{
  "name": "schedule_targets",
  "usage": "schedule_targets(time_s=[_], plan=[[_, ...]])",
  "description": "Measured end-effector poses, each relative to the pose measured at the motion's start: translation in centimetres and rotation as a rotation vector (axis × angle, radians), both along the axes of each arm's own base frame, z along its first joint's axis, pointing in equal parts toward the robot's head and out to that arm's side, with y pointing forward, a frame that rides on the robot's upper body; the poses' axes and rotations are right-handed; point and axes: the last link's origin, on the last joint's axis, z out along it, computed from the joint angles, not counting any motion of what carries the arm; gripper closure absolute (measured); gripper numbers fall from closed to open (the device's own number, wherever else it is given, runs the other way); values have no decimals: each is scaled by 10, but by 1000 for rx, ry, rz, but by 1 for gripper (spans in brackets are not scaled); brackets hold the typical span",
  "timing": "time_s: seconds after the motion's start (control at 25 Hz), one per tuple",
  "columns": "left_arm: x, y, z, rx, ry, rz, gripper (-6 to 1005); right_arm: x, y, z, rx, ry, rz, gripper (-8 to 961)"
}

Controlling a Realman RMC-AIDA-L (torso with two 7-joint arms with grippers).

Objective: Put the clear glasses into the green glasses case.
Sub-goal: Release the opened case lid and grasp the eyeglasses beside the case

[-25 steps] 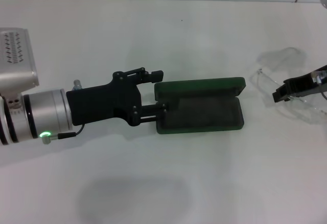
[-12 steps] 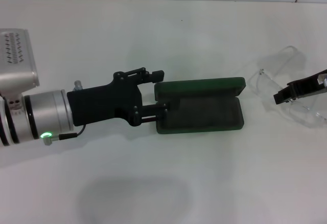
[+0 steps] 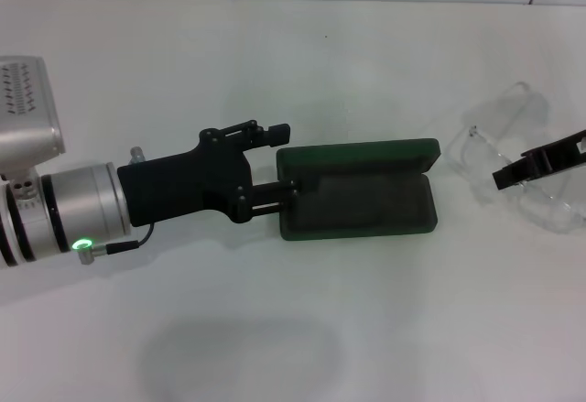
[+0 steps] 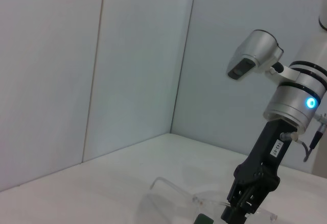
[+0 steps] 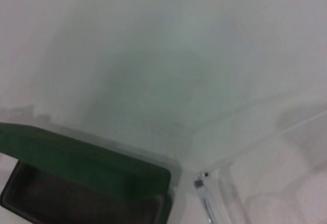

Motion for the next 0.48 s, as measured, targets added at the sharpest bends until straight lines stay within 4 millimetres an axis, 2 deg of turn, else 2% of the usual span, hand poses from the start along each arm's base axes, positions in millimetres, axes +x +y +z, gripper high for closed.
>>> schedule_targets(time_s=[0.48], plan=[[1, 0, 0, 2, -9, 2, 235, -7, 6, -2, -39, -53, 76, 712]])
